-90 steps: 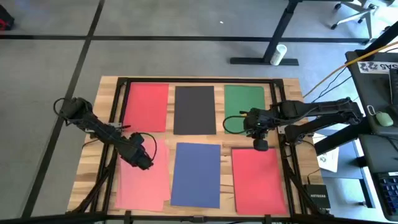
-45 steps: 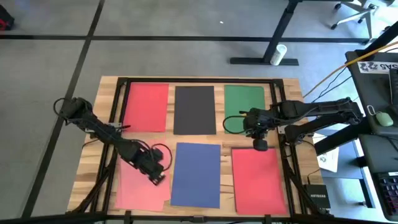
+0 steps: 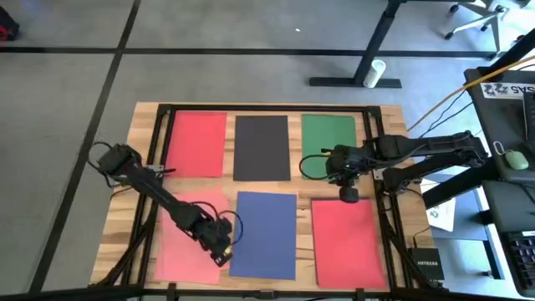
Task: Organize paper
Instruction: Adjust the blue paper
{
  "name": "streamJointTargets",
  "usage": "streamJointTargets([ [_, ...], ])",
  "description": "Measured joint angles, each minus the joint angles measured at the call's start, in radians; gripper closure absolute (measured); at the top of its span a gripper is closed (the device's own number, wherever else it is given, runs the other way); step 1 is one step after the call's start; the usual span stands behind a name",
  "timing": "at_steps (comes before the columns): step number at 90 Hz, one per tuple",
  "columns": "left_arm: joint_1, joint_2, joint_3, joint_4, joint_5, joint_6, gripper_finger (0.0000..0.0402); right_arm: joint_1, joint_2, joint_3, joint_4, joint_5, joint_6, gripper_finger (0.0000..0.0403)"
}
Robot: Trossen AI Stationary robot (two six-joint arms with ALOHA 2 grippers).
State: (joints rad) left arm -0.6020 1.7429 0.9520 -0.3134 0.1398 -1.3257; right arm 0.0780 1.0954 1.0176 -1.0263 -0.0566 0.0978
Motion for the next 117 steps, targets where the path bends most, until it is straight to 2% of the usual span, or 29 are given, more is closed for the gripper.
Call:
streamJointTargets([
  [7, 0.001, 0.011, 0.037, -0.003, -0.009, 0.019, 0.0259, 0.000, 0.000, 0.000, 0.020, 0.000, 0.000, 0.0343],
  [20, -0.001, 0.012, 0.112, -0.038, -0.117, 0.140, 0.0273, 0.000, 0.000, 0.000, 0.049, 0.000, 0.002, 0.0343],
  [32, 0.004, 0.012, 0.127, -0.101, -0.184, 0.237, 0.0307, 0.000, 0.000, 0.000, 0.067, 0.000, 0.002, 0.0343],
  [41, 0.023, 0.012, 0.115, -0.162, -0.194, 0.278, 0.0339, 0.000, 0.000, 0.000, 0.069, 0.000, 0.002, 0.0343],
  [60, 0.070, 0.018, 0.103, -0.127, -0.196, 0.391, 0.0397, 0.000, 0.000, 0.000, 0.067, 0.000, 0.002, 0.0343],
  [82, 0.096, 0.096, 0.105, -0.117, -0.106, 0.425, 0.0402, 0.000, 0.000, 0.000, 0.064, 0.000, 0.002, 0.0343],
  [117, 0.070, 0.105, 0.141, -0.183, -0.097, 0.384, 0.0401, 0.000, 0.000, 0.000, 0.057, 0.000, 0.002, 0.0343],
])
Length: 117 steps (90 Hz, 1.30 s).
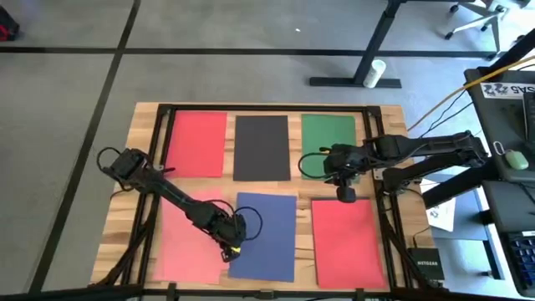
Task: Organize paper
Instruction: Adjust the blue paper
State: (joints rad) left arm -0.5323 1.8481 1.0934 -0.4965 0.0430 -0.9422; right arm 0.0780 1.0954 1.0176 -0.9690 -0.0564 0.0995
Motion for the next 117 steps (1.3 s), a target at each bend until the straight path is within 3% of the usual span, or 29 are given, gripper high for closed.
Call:
streamJointTargets([
  [47, -0.057, 0.001, 0.002, -0.005, 0.094, -0.124, 0.0401, 0.000, 0.000, 0.000, 0.000, 0.000, 0.000, 0.0343],
  [66, -0.067, -0.002, 0.051, -0.004, 0.086, -0.124, 0.0401, 0.000, 0.000, 0.000, 0.000, 0.000, 0.000, 0.0343],
  [89, -0.054, -0.002, 0.096, -0.072, 0.014, -0.076, 0.0401, 0.000, 0.000, 0.000, 0.000, 0.000, 0.000, 0.0343],
  [117, 0.031, 0.066, 0.098, -0.098, 0.015, 0.056, 0.0401, 0.000, 0.000, 0.000, 0.000, 0.000, 0.000, 0.0343],
])
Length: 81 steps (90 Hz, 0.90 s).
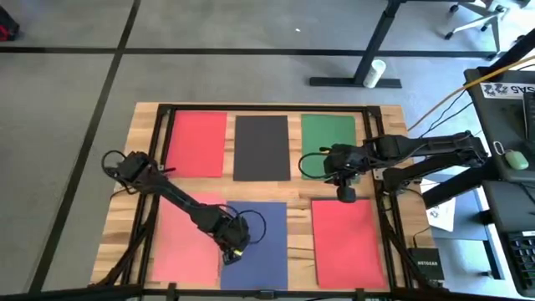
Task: Organize paper
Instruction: Adjust the blue paper
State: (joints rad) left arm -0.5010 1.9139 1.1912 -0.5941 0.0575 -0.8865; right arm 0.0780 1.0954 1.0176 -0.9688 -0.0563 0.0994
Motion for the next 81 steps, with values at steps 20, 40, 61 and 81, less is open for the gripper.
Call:
streamJointTargets([
  [20, 0.053, 0.005, 0.001, 0.003, -0.032, 0.065, 0.0401, 0.000, 0.000, 0.000, 0.000, 0.000, 0.000, 0.0343],
  [40, 0.120, 0.001, 0.002, -0.008, -0.062, 0.111, 0.0401, 0.000, 0.000, 0.000, 0.000, 0.000, 0.000, 0.0343],
  [61, 0.170, 0.007, 0.111, -0.269, -0.201, 0.158, 0.0402, 0.000, 0.000, 0.000, -0.001, 0.000, 0.002, 0.0343],
  [81, 0.206, 0.005, 0.175, -0.534, -0.315, 0.126, 0.0402, 0.000, 0.000, 0.000, -0.001, 0.000, 0.003, 0.0343],
])
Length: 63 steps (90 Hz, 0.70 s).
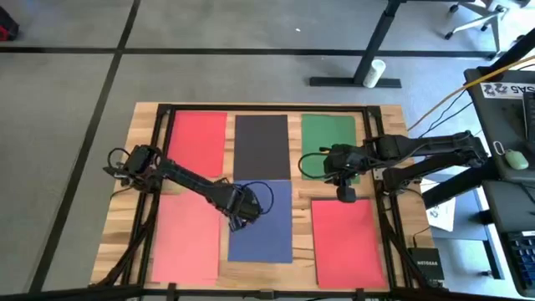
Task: Organize paper
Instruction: Adjust the blue paper, then adjust the stacked pink papers
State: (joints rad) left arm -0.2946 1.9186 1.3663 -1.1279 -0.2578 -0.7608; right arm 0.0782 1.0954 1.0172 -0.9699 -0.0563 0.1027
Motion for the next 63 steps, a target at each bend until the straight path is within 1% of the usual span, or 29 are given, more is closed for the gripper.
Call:
streamJointTargets([
  [6, 0.010, 0.000, -0.001, -0.086, -0.029, -0.040, 0.0402, 0.000, 0.000, 0.000, 0.000, 0.000, 0.003, 0.0343],
  [15, 0.026, -0.002, -0.010, -0.161, -0.086, -0.091, 0.0402, 0.000, 0.000, 0.000, 0.000, 0.000, 0.004, 0.0343],
  [23, 0.048, -0.002, -0.035, -0.215, -0.101, -0.114, 0.0402, 0.000, 0.000, 0.000, 0.000, 0.000, 0.005, 0.0343],
  [35, 0.071, -0.003, -0.108, -0.151, -0.084, -0.045, 0.0402, 0.000, 0.000, 0.000, -0.001, 0.000, 0.005, 0.0343],
  [50, 0.082, -0.003, -0.200, -0.056, -0.061, -0.033, 0.0402, 0.000, 0.000, 0.000, -0.001, 0.000, 0.005, 0.0343],
  [58, 0.082, -0.003, -0.228, -0.009, -0.023, -0.020, 0.0402, 0.000, 0.000, 0.000, -0.001, 0.000, 0.005, 0.0343],
  [63, 0.079, -0.004, -0.241, 0.014, -0.020, -0.016, 0.0402, 0.000, 0.000, 0.000, -0.001, 0.000, 0.005, 0.0343],
])
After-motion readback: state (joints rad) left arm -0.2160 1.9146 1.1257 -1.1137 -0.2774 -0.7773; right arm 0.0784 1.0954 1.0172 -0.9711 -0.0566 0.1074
